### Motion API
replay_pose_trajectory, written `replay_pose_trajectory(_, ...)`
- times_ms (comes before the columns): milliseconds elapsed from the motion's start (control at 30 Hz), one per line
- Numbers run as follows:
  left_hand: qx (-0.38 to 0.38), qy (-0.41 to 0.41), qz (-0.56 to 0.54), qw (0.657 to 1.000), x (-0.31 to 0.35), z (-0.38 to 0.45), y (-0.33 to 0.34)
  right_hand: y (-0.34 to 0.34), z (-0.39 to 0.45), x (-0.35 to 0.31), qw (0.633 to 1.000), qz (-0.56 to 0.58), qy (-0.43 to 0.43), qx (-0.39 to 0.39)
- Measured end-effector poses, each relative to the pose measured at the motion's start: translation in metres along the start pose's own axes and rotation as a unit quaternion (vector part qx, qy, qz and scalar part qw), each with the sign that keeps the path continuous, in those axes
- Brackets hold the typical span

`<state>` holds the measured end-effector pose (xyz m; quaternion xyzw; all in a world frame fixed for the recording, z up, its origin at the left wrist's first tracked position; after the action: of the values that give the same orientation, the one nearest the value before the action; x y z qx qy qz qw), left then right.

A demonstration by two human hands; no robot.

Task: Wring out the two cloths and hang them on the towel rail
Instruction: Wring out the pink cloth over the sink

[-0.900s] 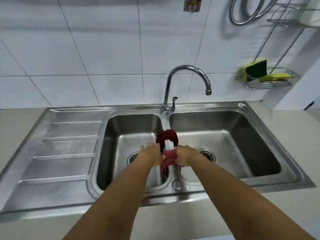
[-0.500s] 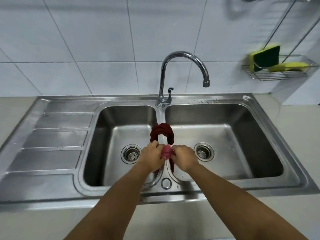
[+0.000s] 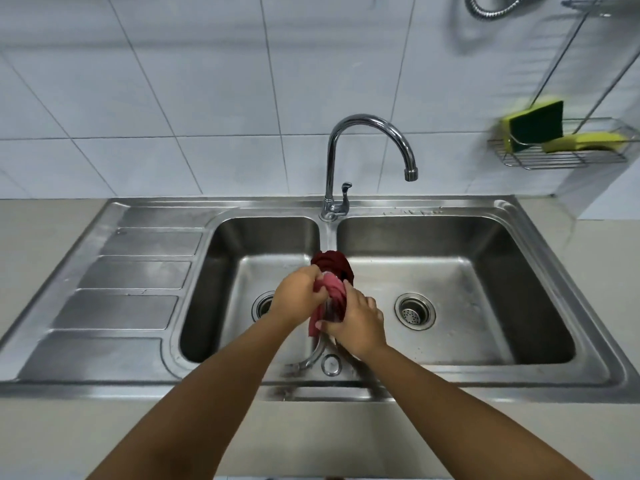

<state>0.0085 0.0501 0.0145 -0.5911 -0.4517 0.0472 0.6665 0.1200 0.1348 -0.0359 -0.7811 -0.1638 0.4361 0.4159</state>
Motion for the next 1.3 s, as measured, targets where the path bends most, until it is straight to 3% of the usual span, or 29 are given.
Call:
replay_pose_trajectory(167,0.090,-0.013,-0.107,0.990,0.005,-0.014,-0.041,-0.004,0.010,-0.028,0.995,0.082,0.023,0.059)
replay_pose_trajectory(333,0.149,-0.048,-0.171,0.973,-0.023,-0.036,-0.069,-0.020,0.023,-0.069,0.991,-0.022,-0.026,0.127)
replay_pose_trajectory(467,0.174,-0.092,-0.187,0.962,-0.058,-0.053,-0.076,-0.020,0.031,-0.099,0.990,-0.063,-0.081,0.092)
replay_pose_trajectory(633,0.178,-0.117,-0.240,0.947,-0.076,-0.058,-0.081,0.002,0.040,-0.120,0.991,0.070,-0.088,-0.077)
replay_pose_trajectory(733,0.174,-0.132,-0.311,0.925,-0.086,-0.056,-0.085,0.020,0.037,-0.127,0.978,0.135,-0.078,-0.139)
replay_pose_trajectory(933,0.176,-0.129,-0.377,0.900,-0.095,-0.048,-0.094,0.041,0.049,-0.138,0.983,0.155,-0.035,-0.089)
replay_pose_trajectory(1133,0.200,-0.120,-0.318,0.919,-0.109,-0.053,-0.103,0.028,0.046,-0.155,0.999,0.046,-0.023,-0.009)
replay_pose_trajectory(1300,0.190,-0.123,-0.163,0.960,-0.110,-0.062,-0.104,0.024,0.050,-0.158,0.998,-0.001,-0.048,-0.033)
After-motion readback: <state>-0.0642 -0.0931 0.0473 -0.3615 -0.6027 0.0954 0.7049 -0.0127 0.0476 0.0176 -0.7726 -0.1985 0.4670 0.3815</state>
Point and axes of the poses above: each hand's wrist, its own z-axis towards the middle knuckle, its own y-axis out of the palm, x = y × z, the point moved 4 cm from there along z, towards the middle knuckle, and after that the axes turned 7 degrees about -x, right-handed, at the moved point
